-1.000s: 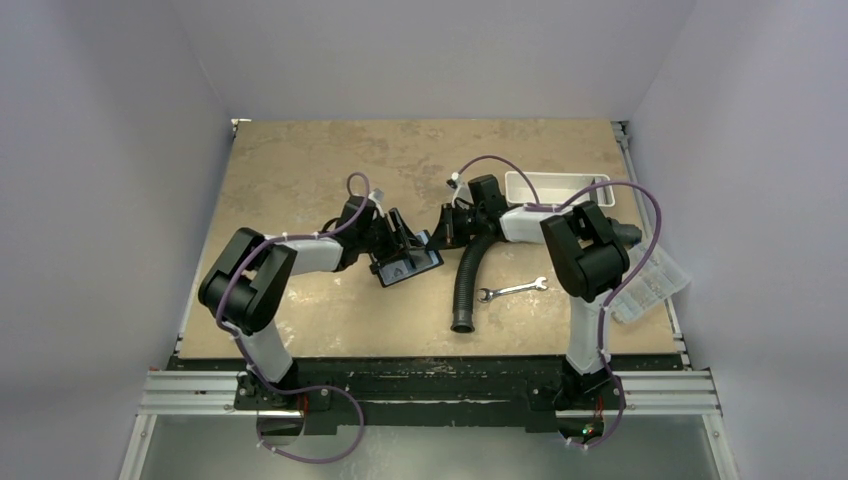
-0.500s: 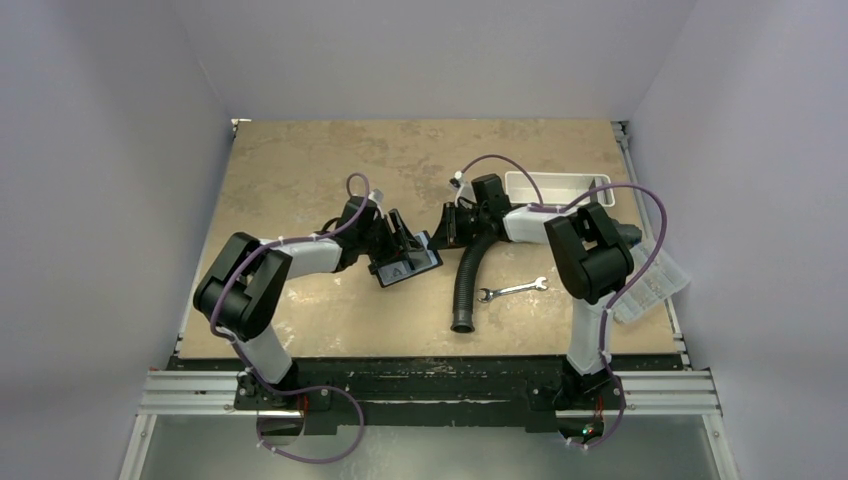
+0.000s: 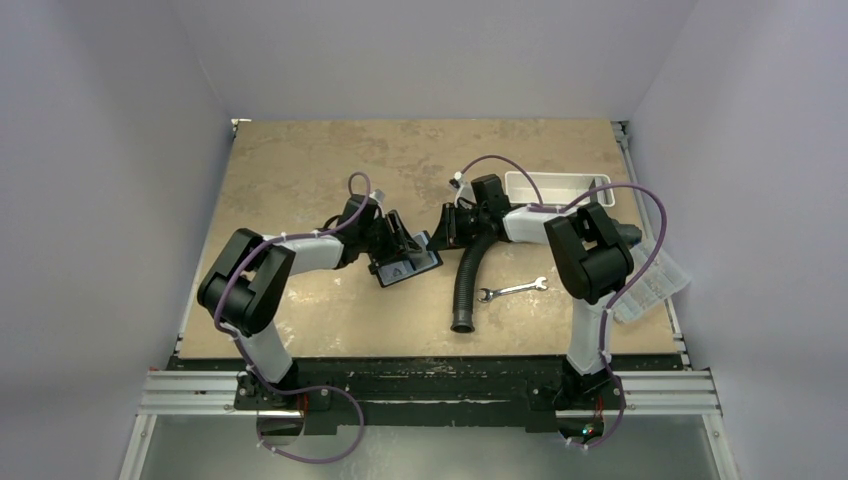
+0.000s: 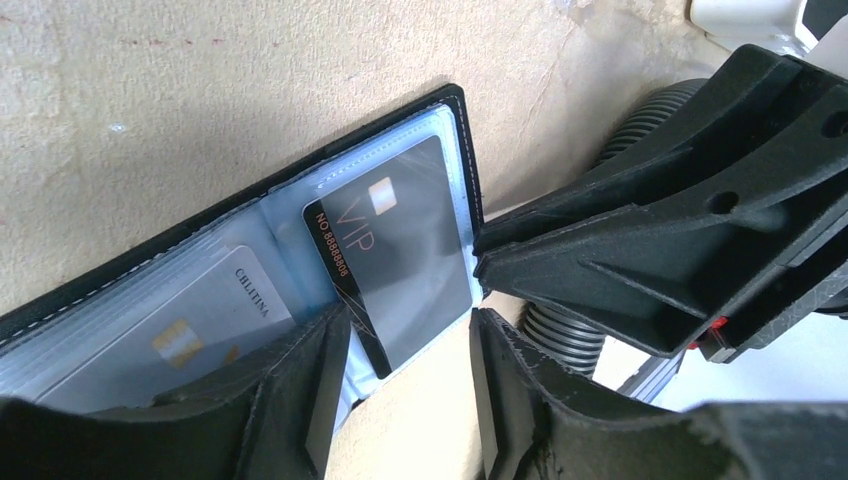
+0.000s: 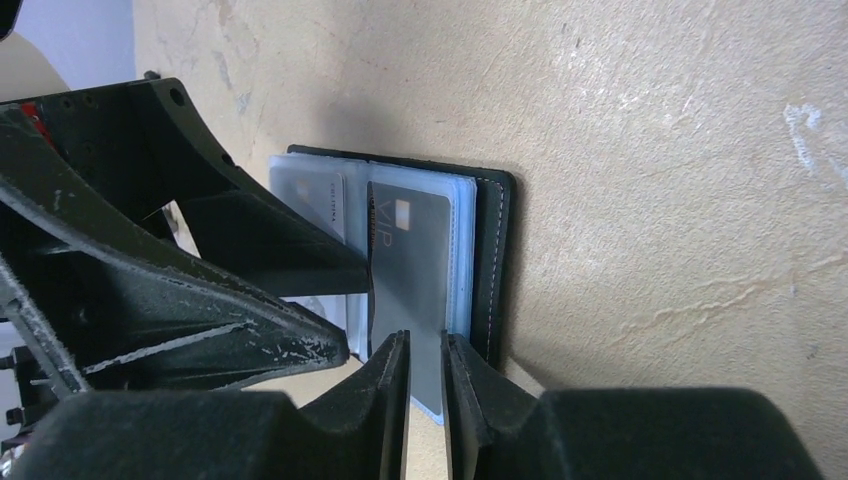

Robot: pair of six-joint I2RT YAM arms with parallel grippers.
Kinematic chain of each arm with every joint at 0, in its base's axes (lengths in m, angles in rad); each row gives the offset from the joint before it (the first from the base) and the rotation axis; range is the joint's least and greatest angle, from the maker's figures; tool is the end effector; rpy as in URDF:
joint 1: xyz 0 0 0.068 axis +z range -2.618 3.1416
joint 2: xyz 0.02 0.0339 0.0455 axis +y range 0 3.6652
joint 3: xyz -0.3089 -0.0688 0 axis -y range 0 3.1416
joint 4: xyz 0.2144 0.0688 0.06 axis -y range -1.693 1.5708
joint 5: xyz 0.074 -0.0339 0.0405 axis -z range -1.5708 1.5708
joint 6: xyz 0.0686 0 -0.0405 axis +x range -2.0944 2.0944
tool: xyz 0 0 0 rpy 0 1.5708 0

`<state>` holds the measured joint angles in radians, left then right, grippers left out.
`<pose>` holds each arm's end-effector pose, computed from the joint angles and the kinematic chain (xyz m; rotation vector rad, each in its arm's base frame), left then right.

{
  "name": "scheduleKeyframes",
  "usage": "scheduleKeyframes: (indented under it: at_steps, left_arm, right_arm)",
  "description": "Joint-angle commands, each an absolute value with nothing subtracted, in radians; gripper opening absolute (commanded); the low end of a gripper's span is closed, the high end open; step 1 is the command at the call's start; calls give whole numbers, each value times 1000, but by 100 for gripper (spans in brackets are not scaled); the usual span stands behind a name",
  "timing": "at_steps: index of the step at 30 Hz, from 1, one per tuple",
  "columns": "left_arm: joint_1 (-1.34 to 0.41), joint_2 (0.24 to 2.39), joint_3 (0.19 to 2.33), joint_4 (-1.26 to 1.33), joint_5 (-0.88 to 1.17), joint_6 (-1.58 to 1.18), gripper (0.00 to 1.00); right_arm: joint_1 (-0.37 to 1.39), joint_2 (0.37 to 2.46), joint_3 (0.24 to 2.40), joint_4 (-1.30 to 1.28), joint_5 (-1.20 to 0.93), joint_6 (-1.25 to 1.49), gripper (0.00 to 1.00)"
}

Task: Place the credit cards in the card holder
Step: Insert the credit card into the card holder.

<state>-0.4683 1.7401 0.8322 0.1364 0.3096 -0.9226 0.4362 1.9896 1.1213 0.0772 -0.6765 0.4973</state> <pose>0.3039 -0.1772 0.1888 -0.4087 2.5111 -0.9912 0.3621 0.2162 0.1802 -0.2806 2.4726 1.2291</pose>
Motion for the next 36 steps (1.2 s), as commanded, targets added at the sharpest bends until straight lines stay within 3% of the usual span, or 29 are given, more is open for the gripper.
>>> scheduleKeyframes:
  at_steps: [1, 9, 21, 36]
  left_arm:
    - [-469, 1760, 817, 53, 261, -885, 50]
    - [-468, 1779, 788, 66, 253, -880, 24]
    - [-460, 1827, 744, 70, 230, -865, 0]
    - [-460, 1832, 718, 96, 231, -867, 0]
  right_arm:
    - [433, 1958, 1112, 111, -709, 502, 26]
    - [429, 1961, 1100, 102, -700, 495, 31]
    - [429, 1950, 1087, 68, -672, 460, 33]
    - [433, 1878, 1058, 110, -750, 517, 27]
